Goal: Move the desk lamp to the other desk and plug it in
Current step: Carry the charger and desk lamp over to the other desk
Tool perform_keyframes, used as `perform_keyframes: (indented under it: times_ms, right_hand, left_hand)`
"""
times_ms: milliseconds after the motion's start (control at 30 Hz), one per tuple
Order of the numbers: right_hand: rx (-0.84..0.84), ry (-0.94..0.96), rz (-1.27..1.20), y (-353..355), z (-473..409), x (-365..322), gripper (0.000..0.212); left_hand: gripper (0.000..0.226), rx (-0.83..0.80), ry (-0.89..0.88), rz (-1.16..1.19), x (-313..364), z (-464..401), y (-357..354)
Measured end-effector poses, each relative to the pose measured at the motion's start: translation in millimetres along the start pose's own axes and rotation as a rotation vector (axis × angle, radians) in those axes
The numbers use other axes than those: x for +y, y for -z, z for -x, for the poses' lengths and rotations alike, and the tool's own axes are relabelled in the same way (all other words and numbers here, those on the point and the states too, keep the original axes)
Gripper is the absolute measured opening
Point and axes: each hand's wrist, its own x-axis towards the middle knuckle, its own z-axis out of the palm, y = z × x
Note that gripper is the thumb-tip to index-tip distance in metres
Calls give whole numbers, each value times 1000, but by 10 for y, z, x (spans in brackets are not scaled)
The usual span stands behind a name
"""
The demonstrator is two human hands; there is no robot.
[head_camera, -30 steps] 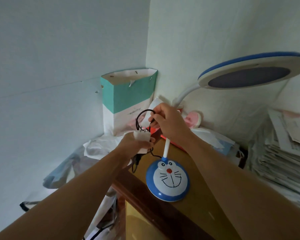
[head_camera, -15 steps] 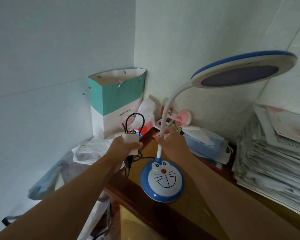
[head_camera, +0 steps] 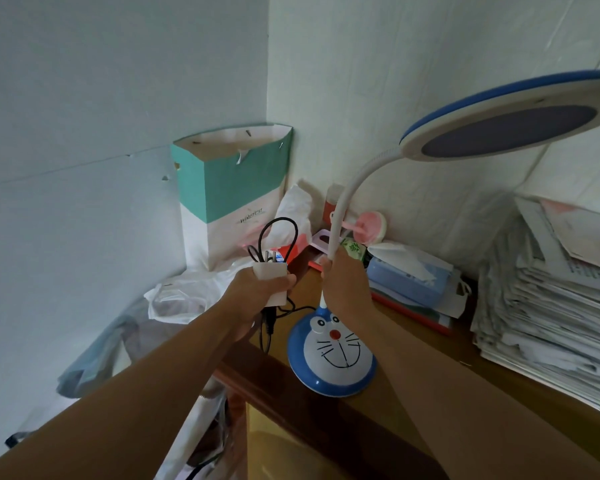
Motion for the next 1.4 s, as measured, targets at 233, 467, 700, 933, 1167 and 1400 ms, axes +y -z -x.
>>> perform_keyframes:
  times_ms: [233, 467, 700, 933, 1167, 1400]
  right_hand:
    - [23, -27, 7, 72, 96, 3, 26]
    - [52, -6, 69, 338, 354, 108, 23]
    - [97, -5, 87, 772, 752, 182, 27]
    - [100, 7, 71, 1357, 1436, 292, 27]
    - [87, 25, 87, 1892, 2169, 373, 26]
    - [107, -12, 118, 2286, 2749, 428, 30]
  left_hand:
    - [28, 15, -49, -4, 40, 65, -39]
    - [13, -7, -79, -16, 62, 293, -188]
    - [29, -30, -104, -64, 87, 747, -444]
    - [8, -63, -161, -81, 83, 1500, -829]
    - [15, -117, -139, -75, -16, 2314, -1166]
    - [15, -161, -106, -66, -29, 2838, -1397]
